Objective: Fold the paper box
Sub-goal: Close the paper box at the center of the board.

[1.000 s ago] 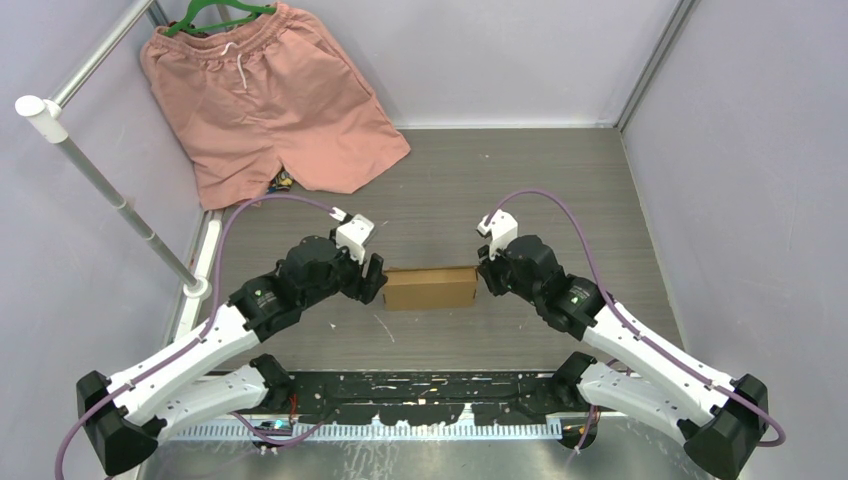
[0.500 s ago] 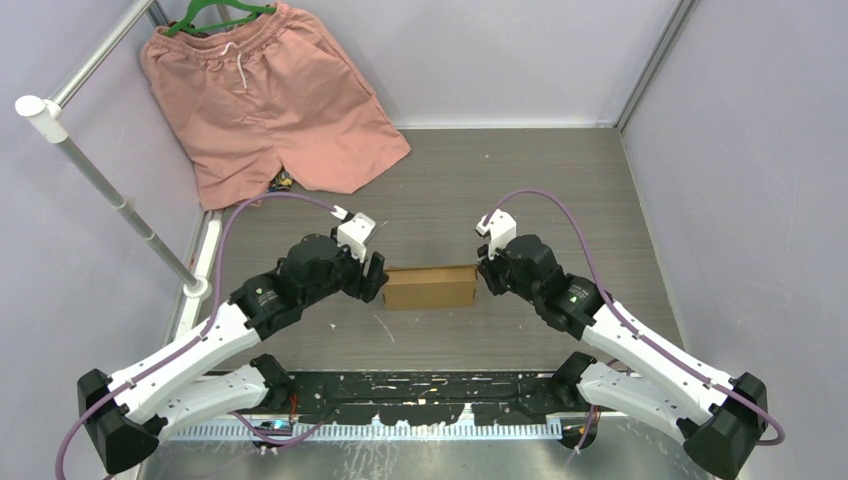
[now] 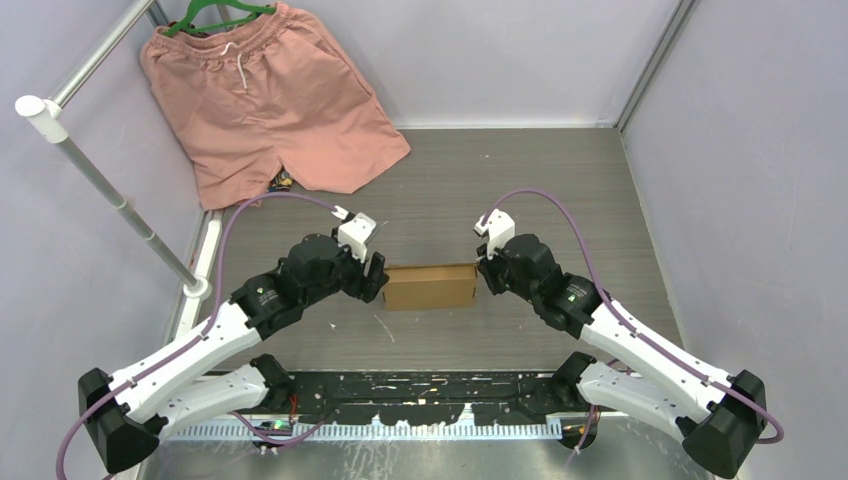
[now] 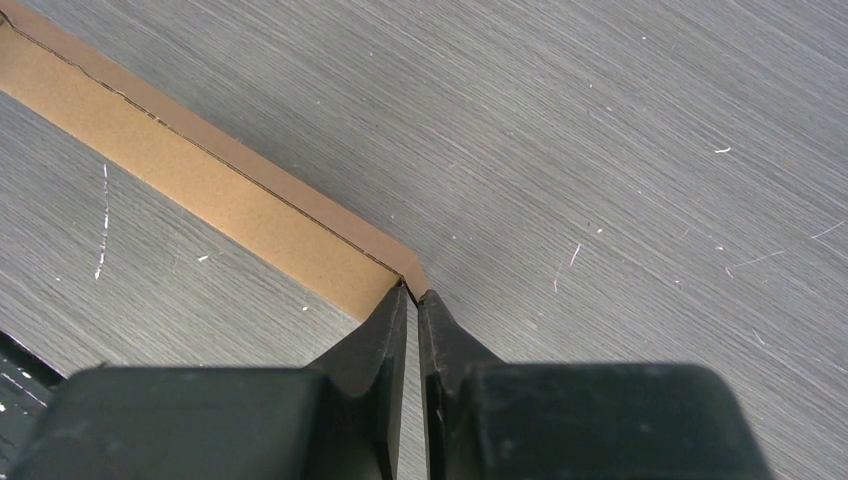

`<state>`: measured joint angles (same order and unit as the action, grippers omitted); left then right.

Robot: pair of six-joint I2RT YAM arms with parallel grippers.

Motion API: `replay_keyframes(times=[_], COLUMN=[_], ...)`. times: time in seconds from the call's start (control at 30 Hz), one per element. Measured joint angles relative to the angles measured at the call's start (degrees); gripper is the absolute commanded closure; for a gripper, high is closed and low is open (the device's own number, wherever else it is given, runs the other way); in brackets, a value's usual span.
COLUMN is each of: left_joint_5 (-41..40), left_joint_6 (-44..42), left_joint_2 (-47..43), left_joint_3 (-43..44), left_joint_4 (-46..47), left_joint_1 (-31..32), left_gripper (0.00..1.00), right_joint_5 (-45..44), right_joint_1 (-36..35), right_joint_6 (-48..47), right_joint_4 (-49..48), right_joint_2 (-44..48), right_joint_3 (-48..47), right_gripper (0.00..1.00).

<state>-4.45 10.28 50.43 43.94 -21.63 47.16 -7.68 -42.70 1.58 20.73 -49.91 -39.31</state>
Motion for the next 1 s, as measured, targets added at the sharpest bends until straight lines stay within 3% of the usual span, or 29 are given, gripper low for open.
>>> replay_keyframes(times=[0.3,0.37,0.6,0.67,1.0], left_joint_5=[-0.09,-0.63,-2.97,-3.15,-3.72], left_joint_6=[0.00,-0.02,0.11,0.15,0.15], left_joint_2=[0.00,-0.02,2.38,3.21,4.98], left_joint_3=[0.00,0.02,1.29,1.29,1.29], left_joint_4=[-0.07,-0.24,-1.36,-1.42,-1.29], left_joint_1=[0.00,0.00,0.00,0.00,0.00], left_gripper=[0.35,0.45,0.60,0.69,0.66], right_joint_5=[-0.02,0.00,0.00,0.00,0.00], right_joint_1=[0.00,0.00,0.00,0.00,0.00], right_joint_6=[-0.02,-0.02,-0.04,-0.02,-0.02], right_joint_4=[-0.02,-0.02,-0.02,-0.02,-0.02], right_joint_2=[0.00,0.00,0.00,0.00,0.00], right_joint_3=[0.00,0.00,0.00,0.00,0.00], right_gripper=[0.86,0.86,0.87,0.87,0.88])
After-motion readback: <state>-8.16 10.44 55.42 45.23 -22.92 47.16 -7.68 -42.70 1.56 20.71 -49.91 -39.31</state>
